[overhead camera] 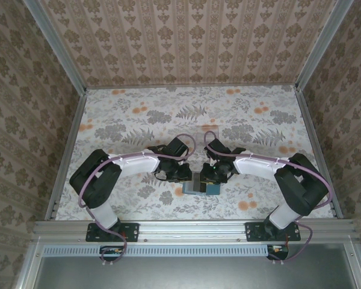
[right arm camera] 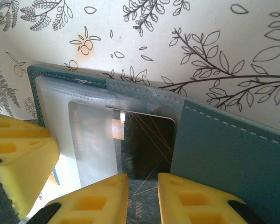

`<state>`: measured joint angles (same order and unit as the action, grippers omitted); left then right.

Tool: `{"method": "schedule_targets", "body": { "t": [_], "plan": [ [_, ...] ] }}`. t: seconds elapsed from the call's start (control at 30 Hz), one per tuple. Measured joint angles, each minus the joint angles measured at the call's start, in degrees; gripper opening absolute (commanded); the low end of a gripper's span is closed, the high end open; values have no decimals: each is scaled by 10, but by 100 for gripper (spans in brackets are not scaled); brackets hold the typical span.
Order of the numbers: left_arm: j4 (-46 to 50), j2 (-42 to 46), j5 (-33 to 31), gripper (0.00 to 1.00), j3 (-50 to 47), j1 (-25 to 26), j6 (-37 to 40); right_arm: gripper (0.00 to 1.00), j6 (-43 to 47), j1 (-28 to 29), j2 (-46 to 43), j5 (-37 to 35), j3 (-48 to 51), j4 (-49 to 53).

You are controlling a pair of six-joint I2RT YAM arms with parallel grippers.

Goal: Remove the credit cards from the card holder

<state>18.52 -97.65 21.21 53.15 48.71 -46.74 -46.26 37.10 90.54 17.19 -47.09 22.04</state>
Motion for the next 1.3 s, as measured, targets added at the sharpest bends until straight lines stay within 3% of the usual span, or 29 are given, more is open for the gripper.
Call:
{"method": "schedule_targets", "body": {
  "t": [0.27, 0.7, 1.3],
  "plan": [
    [23, 19, -5, 18, -9, 1, 0, 26, 0, -15, -33, -1, 0, 5],
    [34, 18, -7, 30, 28, 10, 0, 28, 0, -37, -26, 20, 33, -18],
    [57, -36, -6, 22, 57, 15, 23, 26, -7, -43, -4, 73, 52, -81]
  ]
}}
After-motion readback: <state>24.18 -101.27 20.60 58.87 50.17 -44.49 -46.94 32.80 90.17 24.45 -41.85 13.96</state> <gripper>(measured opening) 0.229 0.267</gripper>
